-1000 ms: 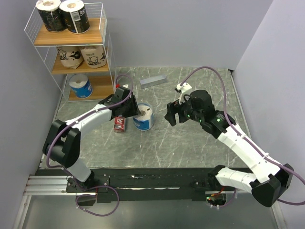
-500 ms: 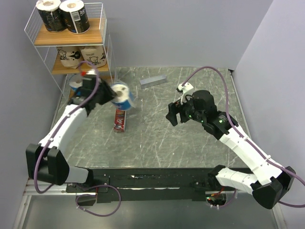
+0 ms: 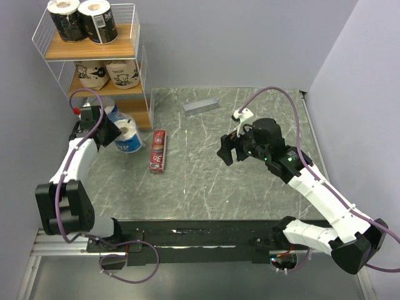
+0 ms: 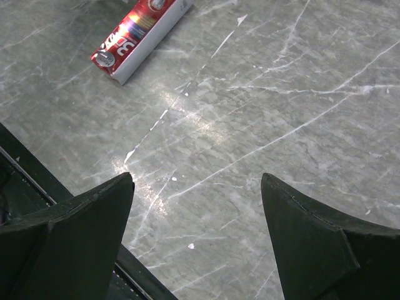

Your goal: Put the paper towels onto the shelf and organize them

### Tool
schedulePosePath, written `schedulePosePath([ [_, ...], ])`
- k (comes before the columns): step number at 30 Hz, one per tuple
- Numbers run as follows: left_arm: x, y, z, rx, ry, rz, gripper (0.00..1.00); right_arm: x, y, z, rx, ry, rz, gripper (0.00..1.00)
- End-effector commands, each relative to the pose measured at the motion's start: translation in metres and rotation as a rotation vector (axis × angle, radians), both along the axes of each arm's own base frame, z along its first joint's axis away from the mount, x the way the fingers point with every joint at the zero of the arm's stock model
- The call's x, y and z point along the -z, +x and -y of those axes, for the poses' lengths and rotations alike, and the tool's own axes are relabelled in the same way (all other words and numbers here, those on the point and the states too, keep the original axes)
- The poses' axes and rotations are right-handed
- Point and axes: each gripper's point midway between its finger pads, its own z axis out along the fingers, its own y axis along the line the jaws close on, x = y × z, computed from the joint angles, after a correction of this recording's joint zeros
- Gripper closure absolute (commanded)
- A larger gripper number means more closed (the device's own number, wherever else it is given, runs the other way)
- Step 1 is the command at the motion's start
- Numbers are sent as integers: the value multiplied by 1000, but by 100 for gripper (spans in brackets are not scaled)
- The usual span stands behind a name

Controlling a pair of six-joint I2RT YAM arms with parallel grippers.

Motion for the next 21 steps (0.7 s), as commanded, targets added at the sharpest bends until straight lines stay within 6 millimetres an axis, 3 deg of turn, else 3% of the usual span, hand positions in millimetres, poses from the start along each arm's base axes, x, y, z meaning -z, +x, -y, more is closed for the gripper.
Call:
schedulePosePath([
  [1,-31,38,-16,-45,-22,137,67,-26,4,-2,0,58,72,10],
  [10,-49,83,-22,-93,-72,235,67,-41,9,-10,-11,95,89,10],
  [21,-51,128,-21,-84,-109,289,67,-53,18,-6,32,86,114,10],
])
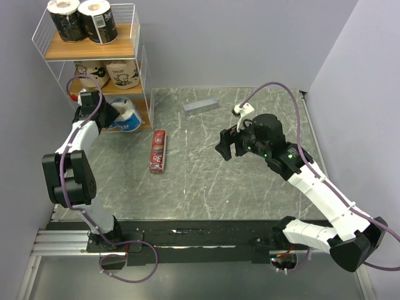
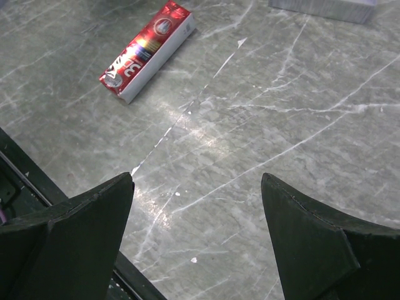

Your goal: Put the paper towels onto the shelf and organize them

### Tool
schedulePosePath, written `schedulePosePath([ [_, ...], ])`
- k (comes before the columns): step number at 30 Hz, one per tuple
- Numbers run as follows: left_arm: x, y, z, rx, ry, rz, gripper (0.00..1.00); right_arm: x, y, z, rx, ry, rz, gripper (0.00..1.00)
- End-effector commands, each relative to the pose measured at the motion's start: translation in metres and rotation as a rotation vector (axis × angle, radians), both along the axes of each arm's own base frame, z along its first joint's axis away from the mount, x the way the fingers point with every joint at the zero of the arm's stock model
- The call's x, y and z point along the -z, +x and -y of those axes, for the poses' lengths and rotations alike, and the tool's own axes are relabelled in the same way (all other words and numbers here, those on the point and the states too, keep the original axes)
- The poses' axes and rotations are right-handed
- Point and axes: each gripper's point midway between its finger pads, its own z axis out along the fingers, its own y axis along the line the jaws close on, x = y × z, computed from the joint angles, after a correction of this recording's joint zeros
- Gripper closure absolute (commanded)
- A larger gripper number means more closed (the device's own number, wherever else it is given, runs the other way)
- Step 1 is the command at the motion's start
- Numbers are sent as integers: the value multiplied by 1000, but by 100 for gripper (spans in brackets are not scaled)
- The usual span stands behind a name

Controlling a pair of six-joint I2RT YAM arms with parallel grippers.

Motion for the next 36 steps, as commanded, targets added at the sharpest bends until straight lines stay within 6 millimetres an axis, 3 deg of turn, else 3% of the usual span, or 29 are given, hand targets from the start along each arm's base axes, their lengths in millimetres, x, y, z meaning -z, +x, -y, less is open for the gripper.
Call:
schedulePosePath([
  [1,-53,37,4,11,-28,199,67,-37,10,1,33,55,87,10],
  [11,-27,53,6,-21,-78,200,62,-39,18,-2,45,57,87,10],
  [13,-31,59,11,1,-92,234,61,-38,19,-3,47,54,85,10],
  [16,-28,62,18,7,-98,234,56,-38,21,-4,50,52,82,10],
  [19,-31,62,22,10,-88,257,45,-41,20,-5,46,62,86,10],
  [25,-34,56,29,14,-105,281,33,-43,17,-4,42,76,92,10],
  [36,-54,23,27,-10,-84,292,35,-48,5,2,33,87,105,10],
])
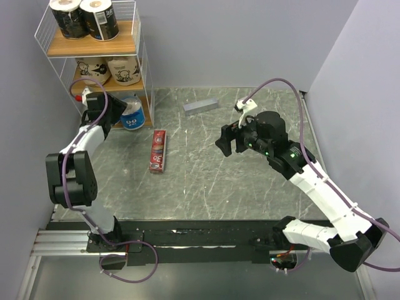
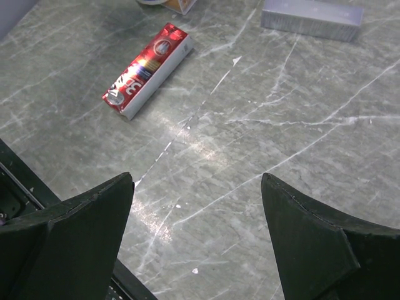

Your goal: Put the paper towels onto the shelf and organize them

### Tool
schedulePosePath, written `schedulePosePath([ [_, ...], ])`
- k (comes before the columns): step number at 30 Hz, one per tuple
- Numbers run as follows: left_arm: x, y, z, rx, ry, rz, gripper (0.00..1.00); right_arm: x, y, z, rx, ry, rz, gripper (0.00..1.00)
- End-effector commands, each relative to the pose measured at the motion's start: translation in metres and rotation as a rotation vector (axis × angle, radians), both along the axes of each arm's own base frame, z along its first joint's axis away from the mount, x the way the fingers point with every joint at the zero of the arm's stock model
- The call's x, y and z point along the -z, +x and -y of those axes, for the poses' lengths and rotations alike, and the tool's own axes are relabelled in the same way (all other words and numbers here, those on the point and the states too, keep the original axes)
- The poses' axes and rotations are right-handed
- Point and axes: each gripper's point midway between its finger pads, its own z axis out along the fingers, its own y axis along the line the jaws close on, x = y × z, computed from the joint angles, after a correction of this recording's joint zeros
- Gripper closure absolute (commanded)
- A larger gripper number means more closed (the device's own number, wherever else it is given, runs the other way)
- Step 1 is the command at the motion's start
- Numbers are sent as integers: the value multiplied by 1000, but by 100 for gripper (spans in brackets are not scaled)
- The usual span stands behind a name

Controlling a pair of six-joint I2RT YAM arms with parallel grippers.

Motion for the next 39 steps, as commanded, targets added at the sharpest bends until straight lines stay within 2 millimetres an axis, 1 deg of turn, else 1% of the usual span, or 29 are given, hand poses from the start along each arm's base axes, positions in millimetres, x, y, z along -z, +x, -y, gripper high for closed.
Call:
schedulePosePath([
  [1,-40,-9,2,-3,11,98,35,-30,-3,2,4,58,71,10],
  [2,-41,-11,2,-1,10,93,35,-30,-3,3,4,59,72,10],
  [3,-37,-14,2,-4,9,72,35,-29,-4,4,5,56,68,10],
  [5,-33,-20,1,-20,3,52,39,-30,-6,4,2,60,75,10],
  [6,-32,-22,1,-23,0,52,42,-32,-6,5,2,62,79,10],
  [7,-26,-28,1,-30,-17,43,47,-33,-8,6,2,64,81,10],
  [9,-21,-31,4,-29,-47,42,52,-34,-8,6,1,65,85,10],
  [10,-16,-34,8,-20,-79,41,57,-35,-8,6,1,64,87,10],
  [12,-10,-35,11,-17,-107,36,61,-34,-8,6,2,64,87,10],
  [13,-6,-35,13,-15,-126,32,65,-35,-9,7,1,66,90,10],
  [16,10,-33,12,-38,-150,-2,69,-34,-8,7,5,61,94,10],
  [18,12,-27,11,-45,-157,11,70,-35,-7,7,6,59,99,10],
  [20,23,-19,8,-52,-154,-10,71,-37,-5,7,8,61,104,10],
  [23,29,-5,7,-62,-154,-22,73,-41,-3,5,2,64,111,10],
  [24,27,-2,5,-70,-149,-14,73,-40,-1,4,2,60,107,10],
  [26,30,2,2,-82,-133,-14,71,-43,-1,3,1,58,110,10],
  [29,31,8,2,-80,-121,-16,71,-41,2,3,3,54,107,10],
  [30,28,12,1,-80,-121,-3,71,-41,2,1,2,56,108,10],
  [32,32,15,2,-79,-122,-9,71,-40,4,0,2,60,107,10],
  [33,30,18,4,-76,-121,-4,71,-39,5,-1,-2,59,101,10],
  [34,36,20,-1,-101,-110,-15,72,-39,5,-2,-6,60,99,10],
  [38,35,25,4,-105,-115,1,71,-40,6,-2,-2,51,94,10],
  [39,35,26,7,-101,-112,3,71,-41,6,-1,1,52,97,10],
])
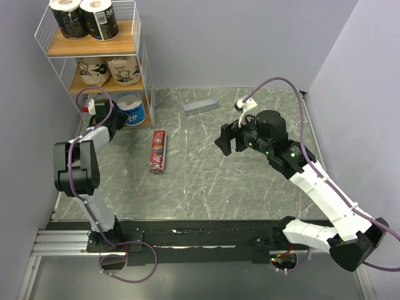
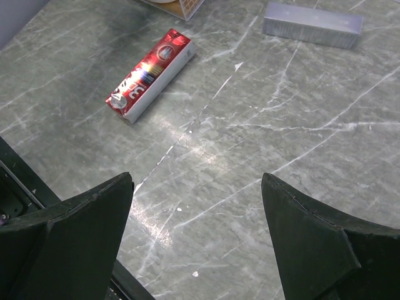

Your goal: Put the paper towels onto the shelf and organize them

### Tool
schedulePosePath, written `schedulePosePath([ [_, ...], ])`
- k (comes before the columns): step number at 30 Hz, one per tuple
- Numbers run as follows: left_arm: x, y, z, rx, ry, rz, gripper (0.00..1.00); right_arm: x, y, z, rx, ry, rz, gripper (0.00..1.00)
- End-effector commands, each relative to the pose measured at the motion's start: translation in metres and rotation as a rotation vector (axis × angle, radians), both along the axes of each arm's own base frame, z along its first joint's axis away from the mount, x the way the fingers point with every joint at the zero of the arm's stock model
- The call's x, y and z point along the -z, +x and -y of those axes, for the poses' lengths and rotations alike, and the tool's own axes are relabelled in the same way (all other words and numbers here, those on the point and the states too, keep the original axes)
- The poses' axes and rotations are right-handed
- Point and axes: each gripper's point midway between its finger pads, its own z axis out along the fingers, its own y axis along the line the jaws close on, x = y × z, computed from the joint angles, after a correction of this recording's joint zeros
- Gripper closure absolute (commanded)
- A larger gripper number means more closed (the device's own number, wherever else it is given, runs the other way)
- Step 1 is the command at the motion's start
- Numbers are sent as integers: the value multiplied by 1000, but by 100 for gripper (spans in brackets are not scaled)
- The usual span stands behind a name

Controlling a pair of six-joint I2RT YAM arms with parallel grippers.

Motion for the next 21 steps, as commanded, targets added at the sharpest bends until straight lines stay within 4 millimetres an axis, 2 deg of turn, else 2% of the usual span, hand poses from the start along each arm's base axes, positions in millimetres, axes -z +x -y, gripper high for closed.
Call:
schedulePosePath([
  [1,-20,21,4,-30,6,84,71,-34,6,0,11,42,81,10],
  [7,-14,30,14,-33,-22,81,71,-39,2,-1,1,57,77,10],
  [11,-24,31,20,-14,-12,101,69,-39,-2,2,6,64,63,10],
  [17,-41,7,17,-16,17,91,69,-32,-11,4,12,87,29,10],
  [21,-61,-28,23,18,29,128,64,-21,-15,9,38,77,-19,9],
])
